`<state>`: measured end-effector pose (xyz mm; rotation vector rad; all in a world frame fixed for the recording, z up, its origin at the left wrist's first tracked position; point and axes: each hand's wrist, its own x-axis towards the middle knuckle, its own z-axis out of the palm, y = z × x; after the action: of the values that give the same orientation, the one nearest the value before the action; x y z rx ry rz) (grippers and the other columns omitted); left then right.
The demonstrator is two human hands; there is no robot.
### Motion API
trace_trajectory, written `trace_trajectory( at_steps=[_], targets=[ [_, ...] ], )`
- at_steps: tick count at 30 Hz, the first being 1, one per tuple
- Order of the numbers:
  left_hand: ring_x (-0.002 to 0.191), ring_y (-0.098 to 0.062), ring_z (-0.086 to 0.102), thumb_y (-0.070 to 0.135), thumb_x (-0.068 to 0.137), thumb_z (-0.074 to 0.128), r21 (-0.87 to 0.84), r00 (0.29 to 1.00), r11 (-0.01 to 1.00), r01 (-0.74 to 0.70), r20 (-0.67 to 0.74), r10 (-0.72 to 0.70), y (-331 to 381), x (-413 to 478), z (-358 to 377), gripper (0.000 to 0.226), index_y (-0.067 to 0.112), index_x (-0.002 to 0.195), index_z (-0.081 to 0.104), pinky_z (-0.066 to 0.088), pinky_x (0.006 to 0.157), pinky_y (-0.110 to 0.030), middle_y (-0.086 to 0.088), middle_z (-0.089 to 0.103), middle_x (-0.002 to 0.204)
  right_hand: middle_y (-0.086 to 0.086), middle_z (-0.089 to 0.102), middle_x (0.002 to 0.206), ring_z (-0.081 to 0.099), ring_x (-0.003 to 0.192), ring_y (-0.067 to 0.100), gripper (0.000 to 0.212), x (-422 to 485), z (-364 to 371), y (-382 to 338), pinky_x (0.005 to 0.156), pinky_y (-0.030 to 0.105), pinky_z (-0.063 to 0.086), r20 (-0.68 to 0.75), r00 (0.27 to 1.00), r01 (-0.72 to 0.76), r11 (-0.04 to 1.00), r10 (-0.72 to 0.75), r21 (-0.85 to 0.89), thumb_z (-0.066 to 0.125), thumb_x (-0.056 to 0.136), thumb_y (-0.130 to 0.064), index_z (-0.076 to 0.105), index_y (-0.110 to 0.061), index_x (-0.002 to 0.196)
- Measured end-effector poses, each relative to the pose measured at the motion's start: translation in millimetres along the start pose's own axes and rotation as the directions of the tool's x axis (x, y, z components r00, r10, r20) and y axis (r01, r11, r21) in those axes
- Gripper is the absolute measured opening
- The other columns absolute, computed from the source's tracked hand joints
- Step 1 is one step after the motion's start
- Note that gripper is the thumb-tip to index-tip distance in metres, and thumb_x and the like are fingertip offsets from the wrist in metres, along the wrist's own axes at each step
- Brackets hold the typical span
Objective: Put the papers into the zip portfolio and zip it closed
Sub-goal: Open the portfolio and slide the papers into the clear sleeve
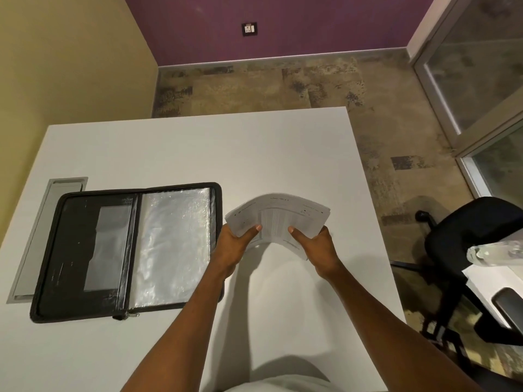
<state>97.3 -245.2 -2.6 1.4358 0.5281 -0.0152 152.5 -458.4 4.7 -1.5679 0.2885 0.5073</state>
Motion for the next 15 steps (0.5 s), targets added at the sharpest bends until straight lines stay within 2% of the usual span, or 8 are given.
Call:
trace_trajectory(
  at_steps=[2, 4, 9, 11, 15],
  targets=[
    [0.109, -0.02, 0.075, 0.025, 0.089, 0.083, 0.013, 1.0, 1.0, 0.003, 0.001, -0.003, -2.4, 2.4, 1.3, 0.036, 0.028, 0.123, 0.073, 0.062, 0.095, -0.048, 0.0, 0.079, 0.116, -0.014, 0.079, 0.096, 0.074, 0.092, 0.001, 0.021, 0.7, -0.6, -1.1, 0.08, 0.021, 0.061, -0.004, 1.0, 0.003, 1.0, -0.003, -0.002, 0.081, 0.089, -0.019, 0.07, -0.033, 0.1],
    [0.108, -0.021, 0.076, 0.028, 0.088, 0.083, 0.018, 1.0, 1.0, -0.01, 0.002, 0.01, -1.2, 3.8, 2.6, 0.032, 0.032, 0.119, 0.075, 0.063, 0.093, -0.049, 0.0, 0.08, 0.114, -0.02, 0.079, 0.091, 0.074, 0.089, 0.0, 0.021, 1.1, -0.3, -4.0, 0.077, 0.02, 0.061, -0.015, 1.0, 0.008, 1.0, -0.008, 0.008, 0.081, 0.089, -0.018, 0.07, -0.034, 0.098],
    [0.11, -0.019, 0.075, 0.032, 0.086, 0.085, -0.022, 0.997, 0.997, -0.073, -0.033, 0.073, -0.3, 4.6, 3.0, 0.035, 0.032, 0.12, 0.075, 0.062, 0.087, -0.031, 0.0, 0.079, 0.116, -0.02, 0.078, 0.096, 0.073, 0.094, -0.002, 0.025, 3.1, 2.8, -6.2, 0.084, 0.024, 0.062, -0.022, 0.998, 0.054, 0.998, -0.053, 0.043, 0.08, 0.09, -0.016, 0.07, -0.035, 0.102],
    [0.11, -0.019, 0.075, 0.03, 0.087, 0.085, -0.033, 0.997, 0.997, -0.072, -0.044, 0.07, -4.3, 3.4, 3.0, 0.035, 0.031, 0.12, 0.074, 0.062, 0.087, -0.03, -0.001, 0.079, 0.116, -0.019, 0.078, 0.095, 0.073, 0.094, -0.002, 0.025, 3.3, 3.7, -4.4, 0.086, 0.025, 0.061, -0.021, 0.999, 0.049, 0.998, -0.048, 0.039, 0.08, 0.09, -0.015, 0.07, -0.034, 0.102],
    [0.111, -0.02, 0.075, 0.024, 0.091, 0.082, -0.061, 0.998, 0.997, -0.052, -0.036, 0.05, -11.5, 0.9, 2.9, 0.033, 0.031, 0.122, 0.073, 0.062, 0.086, -0.03, -0.001, 0.078, 0.118, -0.023, 0.078, 0.094, 0.073, 0.093, -0.005, 0.026, 3.4, 3.4, 0.9, 0.079, 0.016, 0.059, -0.014, 0.999, 0.043, 0.999, -0.042, 0.025, 0.078, 0.091, -0.012, 0.07, -0.035, 0.101]
  ],
)
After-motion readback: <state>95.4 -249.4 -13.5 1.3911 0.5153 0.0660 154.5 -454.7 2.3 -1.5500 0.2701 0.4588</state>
